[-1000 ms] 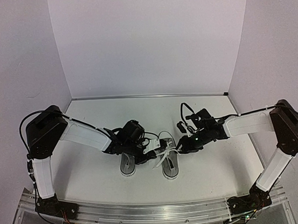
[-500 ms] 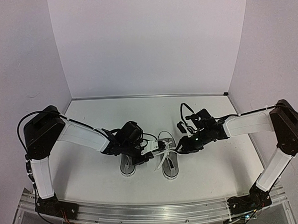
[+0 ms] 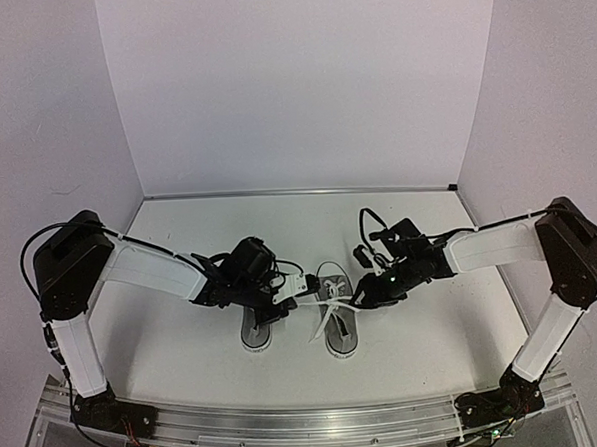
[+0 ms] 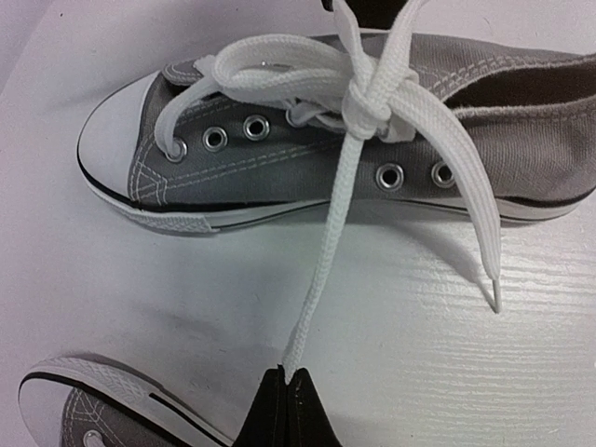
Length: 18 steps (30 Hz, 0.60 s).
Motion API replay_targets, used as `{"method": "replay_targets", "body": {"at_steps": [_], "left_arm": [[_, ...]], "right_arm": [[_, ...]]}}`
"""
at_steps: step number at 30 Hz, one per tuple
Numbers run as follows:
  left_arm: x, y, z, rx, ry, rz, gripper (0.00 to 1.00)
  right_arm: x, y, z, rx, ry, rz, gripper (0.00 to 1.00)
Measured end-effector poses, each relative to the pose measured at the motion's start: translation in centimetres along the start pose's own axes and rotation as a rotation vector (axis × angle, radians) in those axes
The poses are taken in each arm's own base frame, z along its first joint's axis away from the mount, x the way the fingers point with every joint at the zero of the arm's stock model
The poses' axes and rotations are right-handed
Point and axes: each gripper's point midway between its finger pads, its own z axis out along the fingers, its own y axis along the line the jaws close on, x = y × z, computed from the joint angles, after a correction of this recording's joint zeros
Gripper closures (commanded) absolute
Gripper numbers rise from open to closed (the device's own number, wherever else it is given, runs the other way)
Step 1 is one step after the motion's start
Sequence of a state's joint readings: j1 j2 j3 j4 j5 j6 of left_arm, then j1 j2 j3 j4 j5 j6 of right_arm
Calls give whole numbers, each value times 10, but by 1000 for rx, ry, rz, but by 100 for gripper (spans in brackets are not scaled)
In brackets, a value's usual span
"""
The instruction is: Tie the shoes
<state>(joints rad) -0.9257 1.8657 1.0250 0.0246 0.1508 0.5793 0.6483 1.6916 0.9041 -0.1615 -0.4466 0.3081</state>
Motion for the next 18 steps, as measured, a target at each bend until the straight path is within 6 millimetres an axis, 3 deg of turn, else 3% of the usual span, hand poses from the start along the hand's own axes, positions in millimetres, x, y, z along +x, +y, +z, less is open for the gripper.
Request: {"method": "replay_targets", "body": {"at_steps": [18], "left_arm": [[13,4,-9,-13,45,-11,100]], "right_arm": [[1,1,1,-6,16,-8,62]]}}
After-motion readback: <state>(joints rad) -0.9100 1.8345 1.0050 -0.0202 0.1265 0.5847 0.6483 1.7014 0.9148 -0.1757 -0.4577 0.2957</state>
